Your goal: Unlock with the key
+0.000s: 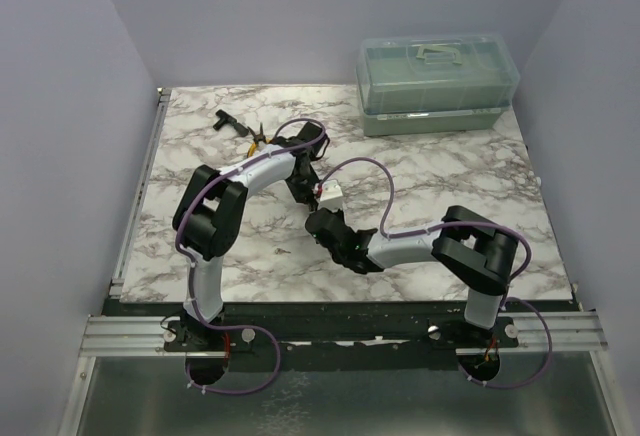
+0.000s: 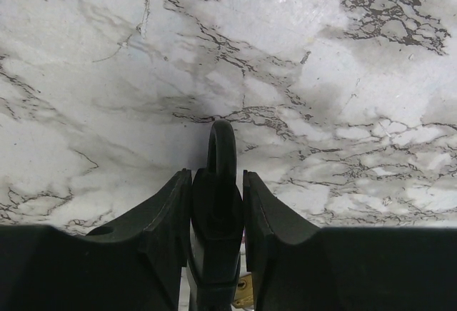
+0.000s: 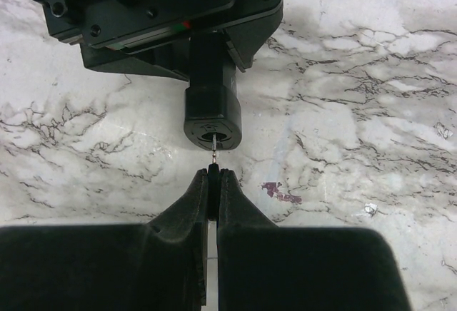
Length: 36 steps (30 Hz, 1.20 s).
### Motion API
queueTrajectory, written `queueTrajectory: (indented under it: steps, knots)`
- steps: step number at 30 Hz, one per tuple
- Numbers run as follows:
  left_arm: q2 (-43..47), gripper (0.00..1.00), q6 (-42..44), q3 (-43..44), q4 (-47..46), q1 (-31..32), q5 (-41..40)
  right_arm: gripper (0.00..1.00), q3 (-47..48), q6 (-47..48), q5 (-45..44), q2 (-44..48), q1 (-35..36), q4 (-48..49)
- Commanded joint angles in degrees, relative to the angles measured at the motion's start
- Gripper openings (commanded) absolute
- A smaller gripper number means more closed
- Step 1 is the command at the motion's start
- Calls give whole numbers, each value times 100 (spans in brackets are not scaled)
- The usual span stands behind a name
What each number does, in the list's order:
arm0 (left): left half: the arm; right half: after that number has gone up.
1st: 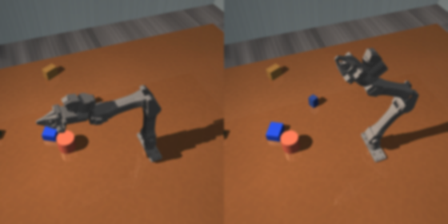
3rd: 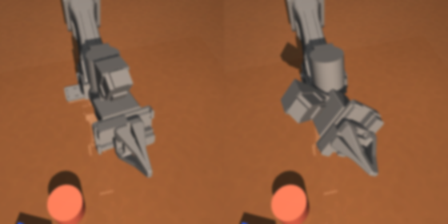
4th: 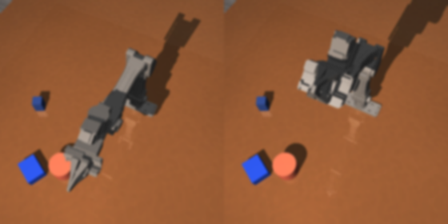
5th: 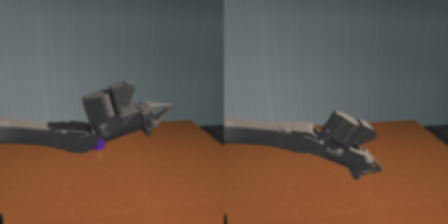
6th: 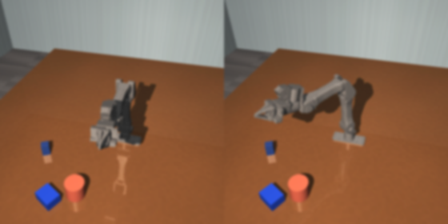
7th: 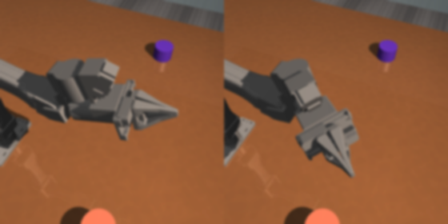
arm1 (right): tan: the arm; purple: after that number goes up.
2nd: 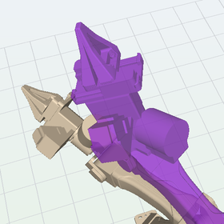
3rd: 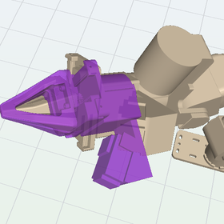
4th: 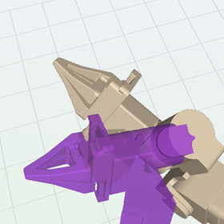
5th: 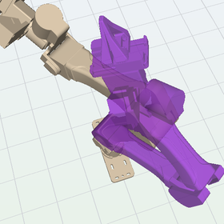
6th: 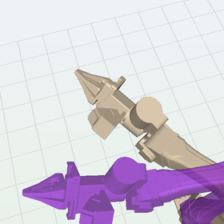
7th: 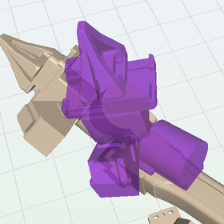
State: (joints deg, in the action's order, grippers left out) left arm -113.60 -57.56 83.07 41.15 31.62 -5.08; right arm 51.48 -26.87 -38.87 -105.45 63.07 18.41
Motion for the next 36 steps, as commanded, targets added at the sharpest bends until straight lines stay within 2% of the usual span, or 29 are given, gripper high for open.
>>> queueTrajectory:
  steps: [1,9,15,19,31,36]
  knots:
    - [-35,1,159,-75,64,13,373,0,-144,421,-274,-318,-40,55]
    - [247,0,183,-334,123,36,836,0,-481,1217,-410,-413,-38,1149]
    - [514,0,148,-617,135,143,911,0,-521,1242,-447,-349,-38,1208]
    - [586,0,248,-741,143,236,884,0,-954,1600,-166,-140,-37,2084]
    - [994,0,116,-1091,138,421,939,0,-1014,1332,-36,71,-40,1907]
    - [1013,0,111,-1235,99,485,904,0,-942,1081,189,233,-40,1519]
